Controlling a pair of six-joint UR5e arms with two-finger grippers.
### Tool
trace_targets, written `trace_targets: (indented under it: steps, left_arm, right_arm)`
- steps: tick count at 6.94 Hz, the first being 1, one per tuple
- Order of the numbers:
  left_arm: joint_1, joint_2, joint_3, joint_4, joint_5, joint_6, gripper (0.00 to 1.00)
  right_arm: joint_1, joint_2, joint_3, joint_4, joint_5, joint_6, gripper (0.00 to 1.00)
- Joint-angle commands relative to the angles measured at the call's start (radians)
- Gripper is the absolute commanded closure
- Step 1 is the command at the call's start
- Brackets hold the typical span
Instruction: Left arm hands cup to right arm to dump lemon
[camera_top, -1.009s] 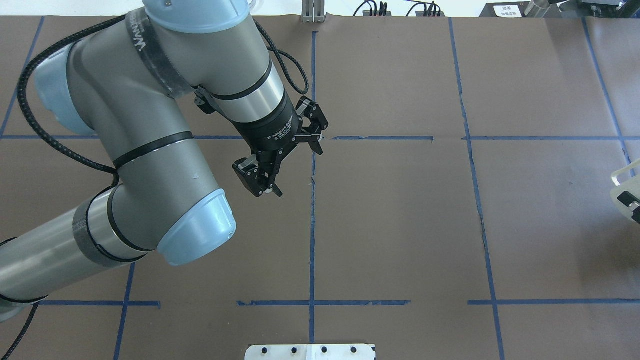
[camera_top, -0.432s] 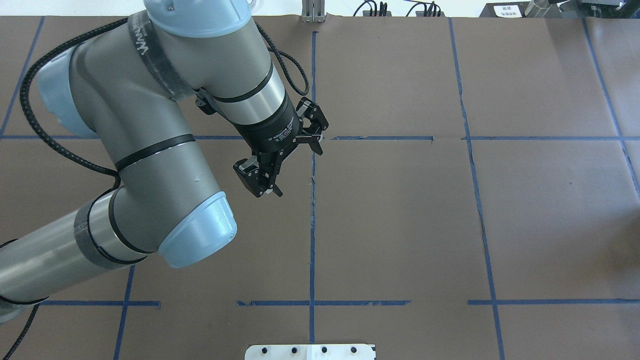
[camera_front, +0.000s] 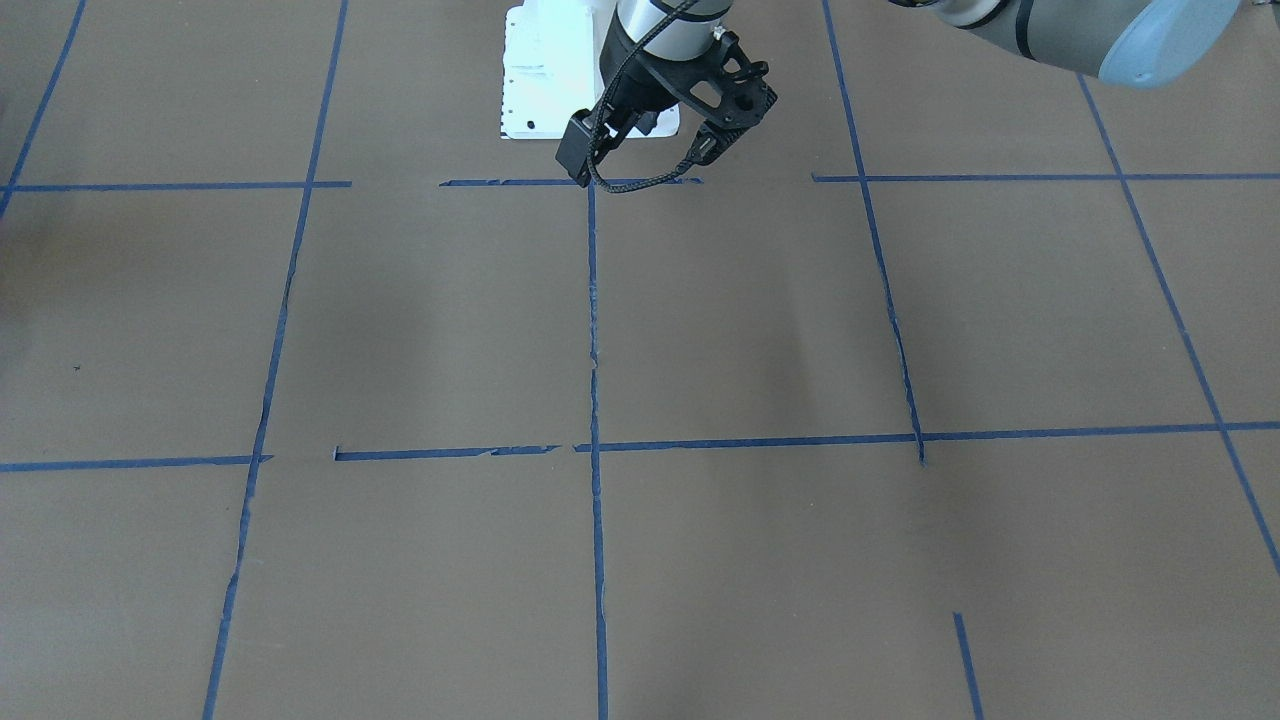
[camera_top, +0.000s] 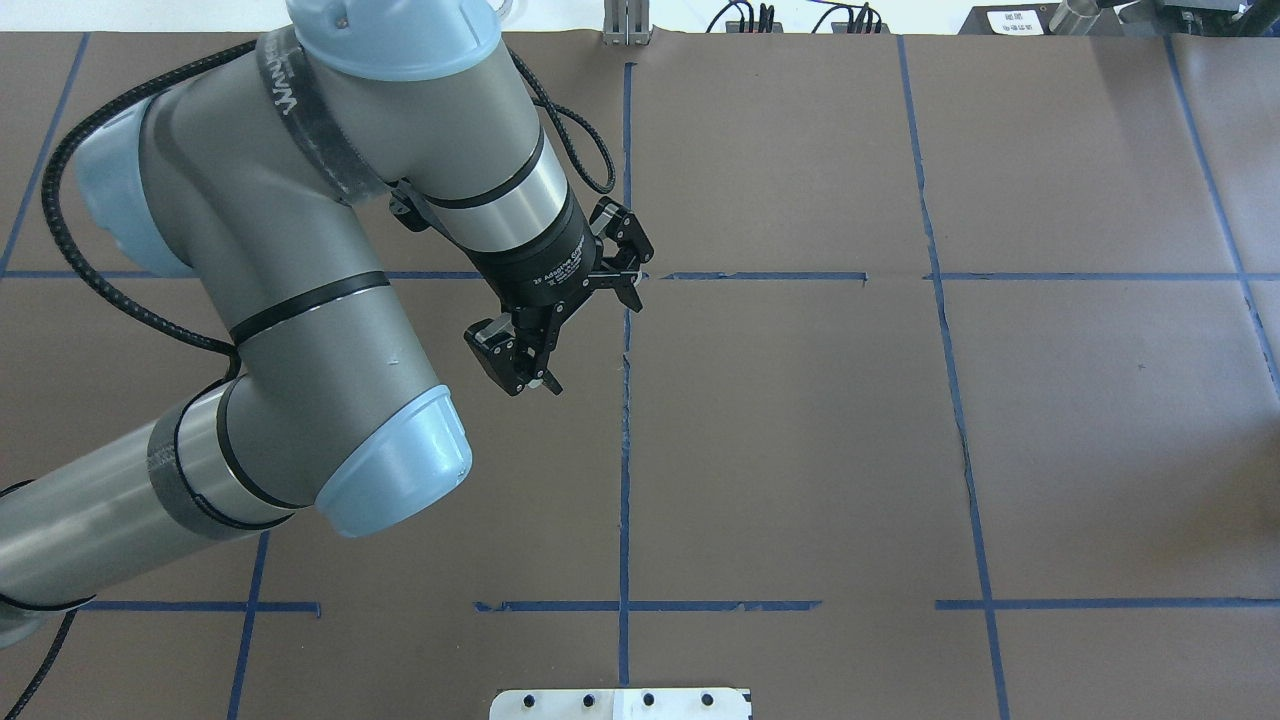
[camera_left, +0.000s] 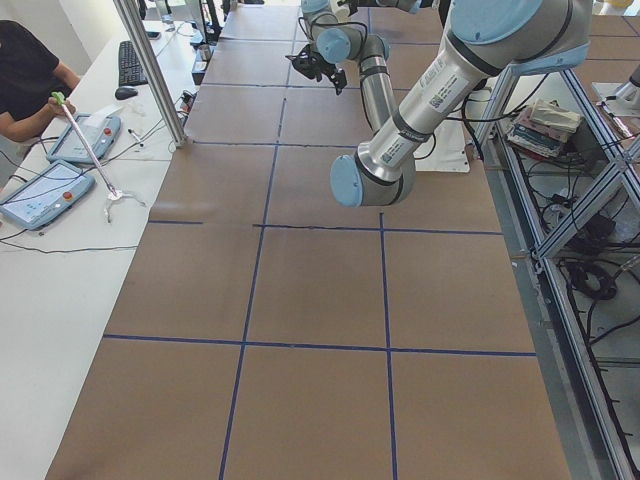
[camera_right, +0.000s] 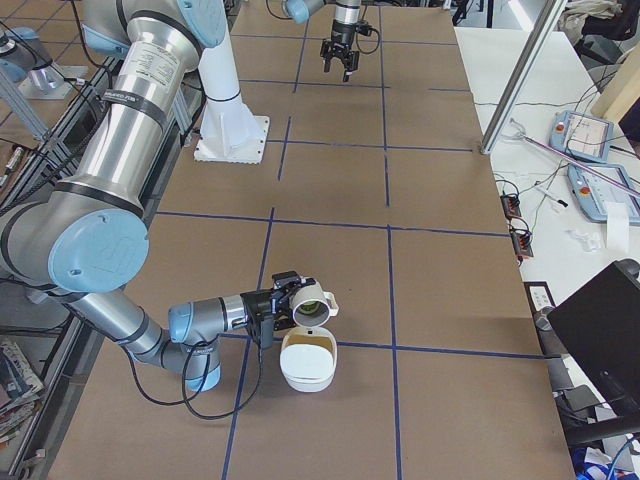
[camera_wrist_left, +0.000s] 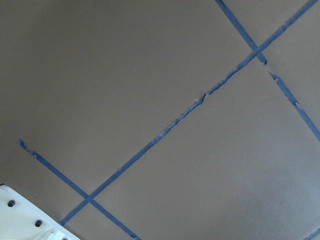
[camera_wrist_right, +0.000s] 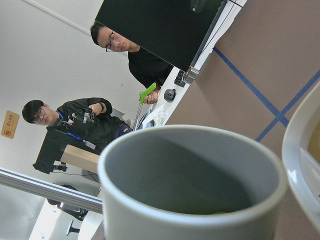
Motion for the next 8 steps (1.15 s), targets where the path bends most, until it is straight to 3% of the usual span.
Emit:
trace_targets:
  steps: [1,8]
  left_arm:
    - [0.001,-0.001,-0.001,0.000,0.000,0.001,0.00]
    - [0.001,-0.003,-0.001,0.000,0.030,0.006,0.00]
  right_arm:
    - [0.023,0.036,-0.008,0.064,-0.002,0.201,0.84]
    - [0.109,0.064,-0.050,0.177,-0.039,0.750,0.77]
